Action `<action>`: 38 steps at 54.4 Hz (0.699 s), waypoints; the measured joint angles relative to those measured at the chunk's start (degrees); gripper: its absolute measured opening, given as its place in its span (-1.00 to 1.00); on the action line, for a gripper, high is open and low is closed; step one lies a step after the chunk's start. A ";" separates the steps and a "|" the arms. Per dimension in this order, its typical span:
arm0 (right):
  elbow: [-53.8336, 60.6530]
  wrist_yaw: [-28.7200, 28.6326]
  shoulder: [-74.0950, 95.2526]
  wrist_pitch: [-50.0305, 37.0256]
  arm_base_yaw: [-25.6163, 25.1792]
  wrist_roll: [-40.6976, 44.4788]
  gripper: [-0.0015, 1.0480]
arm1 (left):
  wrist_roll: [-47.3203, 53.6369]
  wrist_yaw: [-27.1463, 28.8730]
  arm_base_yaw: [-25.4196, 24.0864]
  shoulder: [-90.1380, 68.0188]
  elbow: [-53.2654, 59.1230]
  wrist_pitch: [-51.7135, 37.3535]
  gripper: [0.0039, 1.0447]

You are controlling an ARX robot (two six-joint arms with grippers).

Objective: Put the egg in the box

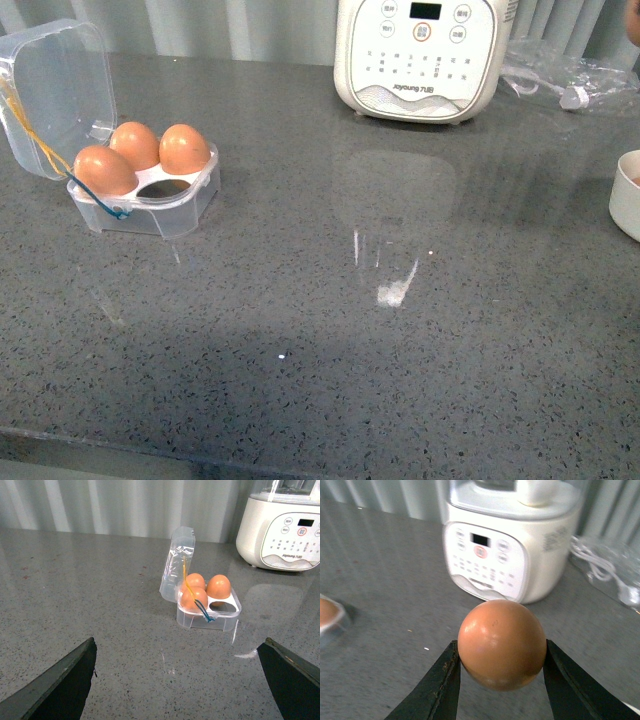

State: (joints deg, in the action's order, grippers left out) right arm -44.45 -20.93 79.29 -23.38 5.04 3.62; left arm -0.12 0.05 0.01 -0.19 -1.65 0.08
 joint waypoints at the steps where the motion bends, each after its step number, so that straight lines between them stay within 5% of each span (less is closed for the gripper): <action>1: -0.26 0.00 0.02 0.02 0.68 0.00 -0.22 | 0.00 0.00 0.00 0.00 0.00 0.00 0.87; 18: -8.35 -8.15 8.50 2.51 19.08 0.76 -0.22 | 0.00 0.00 0.00 0.00 0.00 0.00 0.87; 38: -14.99 -10.82 19.30 3.67 22.51 1.11 -0.22 | 0.00 0.00 0.00 0.00 0.00 0.00 0.87</action>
State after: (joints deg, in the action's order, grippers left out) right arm -59.44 -31.75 98.59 -19.70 27.55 4.73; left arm -0.12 0.05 0.01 -0.19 -1.65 0.08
